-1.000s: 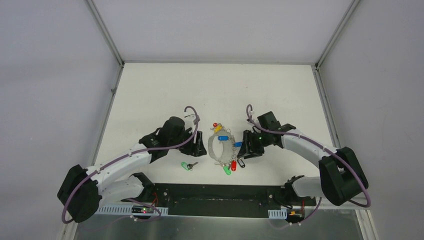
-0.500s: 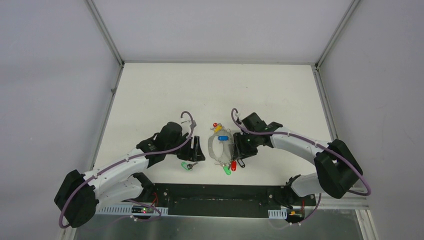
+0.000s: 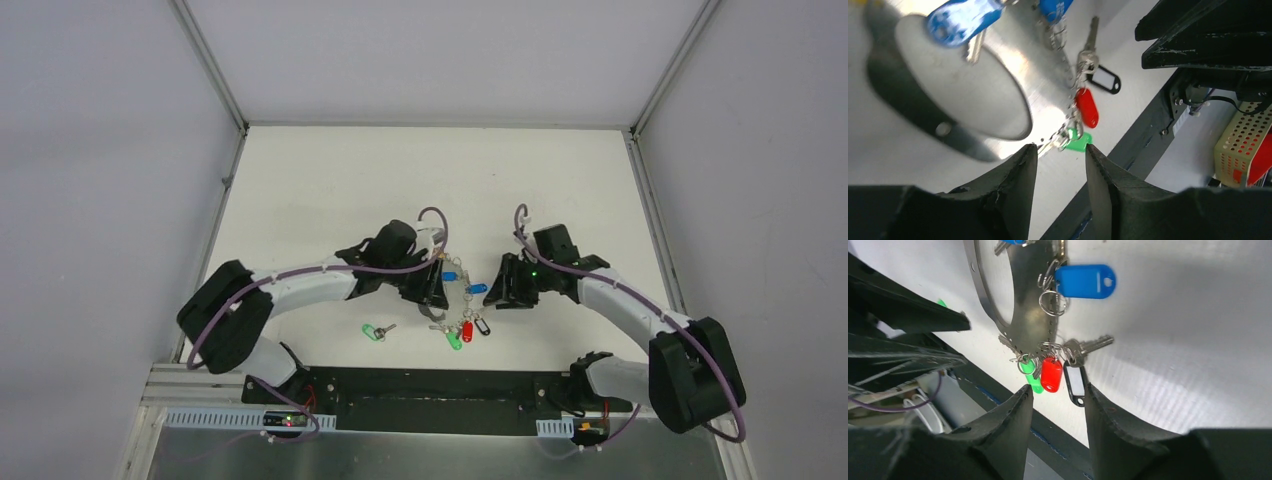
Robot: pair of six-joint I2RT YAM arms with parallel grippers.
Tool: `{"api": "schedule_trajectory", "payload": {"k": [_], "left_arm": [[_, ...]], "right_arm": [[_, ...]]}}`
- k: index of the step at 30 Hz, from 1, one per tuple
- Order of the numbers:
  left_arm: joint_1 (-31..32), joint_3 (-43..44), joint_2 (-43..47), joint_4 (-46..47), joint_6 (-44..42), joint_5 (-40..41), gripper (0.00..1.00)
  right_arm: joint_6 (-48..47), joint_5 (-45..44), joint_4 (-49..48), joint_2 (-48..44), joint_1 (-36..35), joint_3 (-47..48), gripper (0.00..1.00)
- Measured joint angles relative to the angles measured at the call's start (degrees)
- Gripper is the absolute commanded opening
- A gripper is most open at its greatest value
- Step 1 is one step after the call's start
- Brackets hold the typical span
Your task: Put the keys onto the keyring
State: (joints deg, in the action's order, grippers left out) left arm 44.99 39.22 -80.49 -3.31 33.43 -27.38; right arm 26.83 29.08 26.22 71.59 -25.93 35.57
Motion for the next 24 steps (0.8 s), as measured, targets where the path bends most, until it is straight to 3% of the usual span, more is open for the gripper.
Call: {"api": "schedule_trajectory", "payload": {"k": [5, 9, 19, 24], "left_arm": [[4.3, 11.1, -11.3, -0.5, -3.2, -1.3, 0.4], [6.6, 17.7, -17.4, -2.8, -6.2, -1.2, 0.39], [7.5, 22.3, -24.1, -7.3, -10.0, 0.3, 0.38], [8.0, 24.0, -25.4, -7.5, -10.7, 0.4, 0.32]], "right_arm": [[1.4, 5.0, -0.9, -6.7, 8.3, -4.7, 0.45], [2.1, 7.7, -1.0, -9.2, 11.1, -7.1, 0.45], [2.3, 11.3, -1.2, -9.0, 12.4, -8.3, 0.45], [2.7, 12.3, -2.3, -8.2, 12.8, -8.5, 0.45]]}}
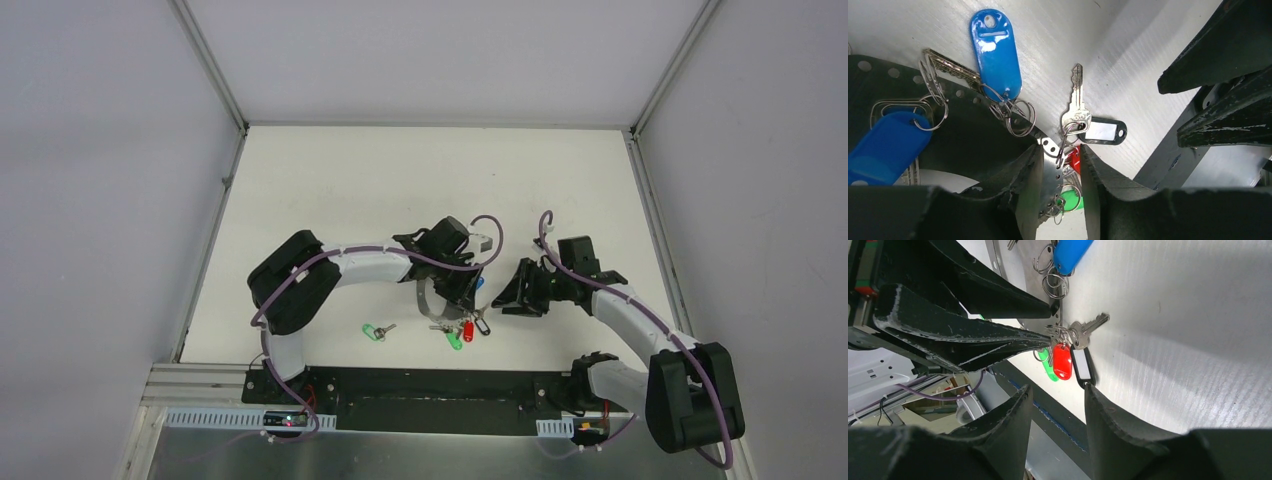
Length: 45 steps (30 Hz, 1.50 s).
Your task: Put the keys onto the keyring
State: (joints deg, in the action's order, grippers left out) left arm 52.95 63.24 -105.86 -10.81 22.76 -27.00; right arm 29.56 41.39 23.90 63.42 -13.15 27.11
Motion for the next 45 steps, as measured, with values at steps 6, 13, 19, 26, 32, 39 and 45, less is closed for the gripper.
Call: {"api": "schedule_trajectory", "payload": {"k": [6, 13, 19, 26, 32, 39, 45], "left_arm": [[0.8, 0.1, 0.0, -1.4, -1.2, 0.1, 0.26], [1.4, 1.0, 0.0, -4.0, -2.8, 1.6, 0.14], [1.5, 1.3, -0.3, -5.2, -3.4, 2.4, 0.0], [1.5, 1.5, -0.2, -5.6, -4.2, 3.1, 0.0], [1.5, 1.0, 3.9, -6.1, -5.5, 4.5, 0.0], [1.5, -4.2, 15.7, -1.8, -6.0, 4.7, 0.0], [1.5, -10.5, 24.1, 3.7, -6.5, 4.7, 0.0]], "right_arm": [[0.2, 0.3, -0.5, 0.1, 0.3, -0.5, 0.45], [0.4, 0.7, -0.8, 0.2, 0.3, -0.5, 0.45], [0.4, 1.1, -0.8, 0.3, 0.3, -0.5, 0.45], [0.3, 1.1, -0.1, 0.2, 0.3, -0.2, 0.48], [-0.2, 1.5, 0.9, -1.6, 0.4, 1.6, 0.57], [-0.5, 3.7, 1.0, -5.7, 0.4, 3.0, 0.62], [-0.2, 6.9, 0.3, -9.4, 0.4, 3.9, 0.68]]}}
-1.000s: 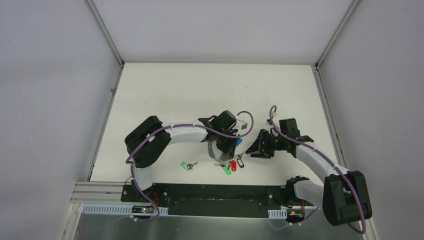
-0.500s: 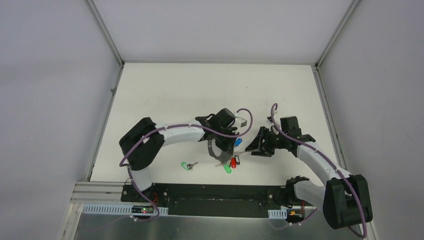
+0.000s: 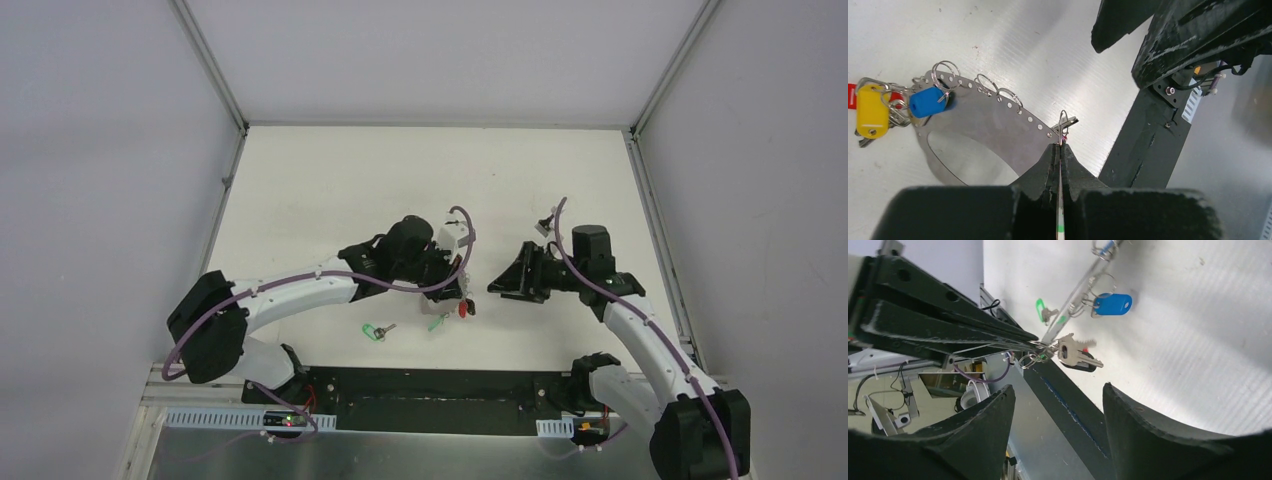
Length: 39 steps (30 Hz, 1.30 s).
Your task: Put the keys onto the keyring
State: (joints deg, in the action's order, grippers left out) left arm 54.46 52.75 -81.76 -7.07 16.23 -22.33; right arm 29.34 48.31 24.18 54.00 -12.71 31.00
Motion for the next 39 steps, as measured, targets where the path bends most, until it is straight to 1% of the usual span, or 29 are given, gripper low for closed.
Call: {"api": "schedule_trajectory", "payload": {"k": [5, 8, 10, 13, 17, 20, 21, 23, 26, 28, 31, 33, 36, 39], "left_arm": [[0.0, -4.2, 5.0, 4.3, -2.1, -0.2, 0.0], [0.0, -7.0, 8.0, 8.1, -3.7, -0.2, 0.0], [0.0, -9.2, 10.3, 11.3, -4.6, -0.2, 0.0], [0.0, -12.5, 13.3, 16.5, -5.9, -0.1, 0.0], [0.0, -15.7, 15.7, 21.9, -6.9, -0.1, 0.0], [0.0, -16.9, 16.7, 23.9, -7.0, -0.1, 0.0], [0.0, -17.1, 17.1, 24.7, -7.0, -0.2, 0.0], [0.0, -17.1, 17.1, 25.2, -7.0, -0.2, 0.0], [0.0, -17.2, 17.1, 25.7, -6.9, -0.2, 0.0], [0.0, -17.3, 17.1, 26.2, -6.9, -0.3, 0.0], [0.0, -17.3, 17.1, 26.8, -6.8, -0.3, 0.0], [0.0, -17.3, 17.1, 26.9, -6.8, -0.4, 0.0], [0.0, -17.3, 17.1, 26.9, -6.8, -0.4, 0.0], [0.0, -17.4, 17.1, 26.9, -6.8, -0.4, 0.0]], "right_arm": [[0.3, 3.0, -2.3, -3.8, 0.0, 2.0, 0.74], [0.2, 4.3, -4.0, -5.8, -0.1, 3.6, 0.74], [0.1, 5.2, -5.4, -6.6, -0.3, 4.5, 0.72], [0.0, 6.3, -7.6, -6.7, -1.2, 5.0, 0.66], [0.3, 7.1, -10.1, -5.7, -4.3, 5.0, 0.54], [0.4, 6.8, -11.6, -4.4, -7.5, 5.1, 0.49], [0.3, 6.0, -12.6, -2.5, -10.2, 5.1, 0.44], [0.2, 5.6, -12.8, -1.8, -10.7, 5.0, 0.39], [0.2, 3.5, -13.8, 0.3, -11.8, 4.5, 0.29], [0.3, 2.3, -14.3, 1.7, -12.4, 3.8, 0.24], [0.5, 0.4, -14.1, 4.2, -13.3, 2.8, 0.19], [0.6, -0.5, -13.9, 5.5, -13.9, 2.3, 0.19], [0.6, -1.6, -13.3, 6.1, -14.6, 2.1, 0.19], [0.3, -2.6, -12.4, 5.7, -14.8, 2.1, 0.23]]}}
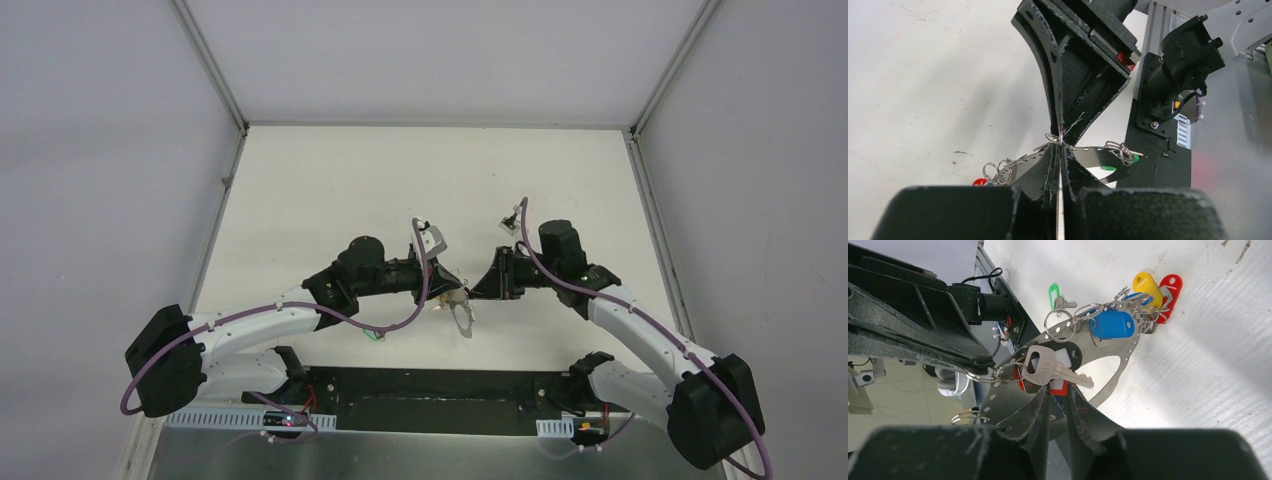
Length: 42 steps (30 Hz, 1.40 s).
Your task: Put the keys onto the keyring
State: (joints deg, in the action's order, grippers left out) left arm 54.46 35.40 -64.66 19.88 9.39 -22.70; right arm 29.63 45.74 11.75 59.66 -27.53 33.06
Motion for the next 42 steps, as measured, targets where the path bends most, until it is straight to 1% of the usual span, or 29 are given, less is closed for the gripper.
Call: {"api": "schedule_trajectory", "payload": {"k": [1, 3, 4, 5, 10, 14, 18, 20, 23, 25, 28, 30, 32, 36, 42], "left_arm": [[0.0, 0.0, 0.0, 0.0, 0.0, 0.0, 0.0], [0.0, -0.2, 0.0, 0.0, 0.0, 0.0, 0.0], [0.0, -0.4, 0.0, 0.0, 0.0, 0.0, 0.0], [0.0, -0.5, 0.1, 0.0, 0.0, 0.0, 0.0], [0.0, -1.1, 1.1, 0.0, -0.7, -0.3, 0.0], [0.0, -2.2, 2.9, 1.0, -2.5, -1.8, 0.0], [0.0, -3.3, 4.1, 2.8, -4.9, -4.0, 0.0], [0.0, -3.9, 4.5, 3.6, -6.4, -5.2, 0.0], [0.0, -5.0, 5.1, 4.7, -8.7, -6.9, 0.0], [0.0, -5.9, 5.7, 5.5, -10.3, -8.0, 0.0], [0.0, -6.8, 6.8, 6.1, -12.0, -8.9, 0.0], [0.0, -7.1, 7.6, 6.3, -13.0, -9.0, 0.0], [0.0, -7.1, 8.2, 6.3, -13.5, -8.9, 0.0], [0.0, -7.0, 8.8, 5.3, -13.4, -7.3, 0.0], [0.0, -6.5, 8.0, -1.3, -12.1, -2.6, 0.0]], "right_arm": [[-0.2, -0.5, 0.8, -0.6, 0.0, 0.0, 0.27], [-0.9, -1.1, 2.4, -2.7, 0.0, 0.0, 0.42], [-1.4, -1.5, 3.1, -4.2, 0.0, 0.0, 0.47], [-1.8, -1.8, 3.6, -5.9, 0.0, 0.0, 0.5], [-4.8, -3.1, 4.8, -14.4, -0.1, 0.3, 0.52], [-7.1, -2.9, 2.6, -17.9, -0.1, 0.4, 0.53], [-9.1, -1.2, -3.8, -18.9, -0.1, -0.5, 0.55], [-10.0, 0.2, -7.9, -19.6, -0.1, -2.1, 0.61], [-12.1, 2.2, -13.3, -21.2, -0.1, -4.9, 0.62], [-13.6, 3.4, -16.0, -22.1, -0.1, -6.1, 0.61], [-15.8, 5.0, -19.0, -22.8, -0.5, -6.7, 0.54], [-16.9, 5.9, -20.7, -22.5, -1.0, -6.7, 0.52], [-17.4, 6.2, -21.6, -22.0, -1.6, -6.7, 0.53], [-18.0, 5.4, -21.2, -21.0, -2.3, -6.7, 0.57], [-18.0, 2.3, -17.6, -21.0, -2.5, -6.7, 0.6]]}}
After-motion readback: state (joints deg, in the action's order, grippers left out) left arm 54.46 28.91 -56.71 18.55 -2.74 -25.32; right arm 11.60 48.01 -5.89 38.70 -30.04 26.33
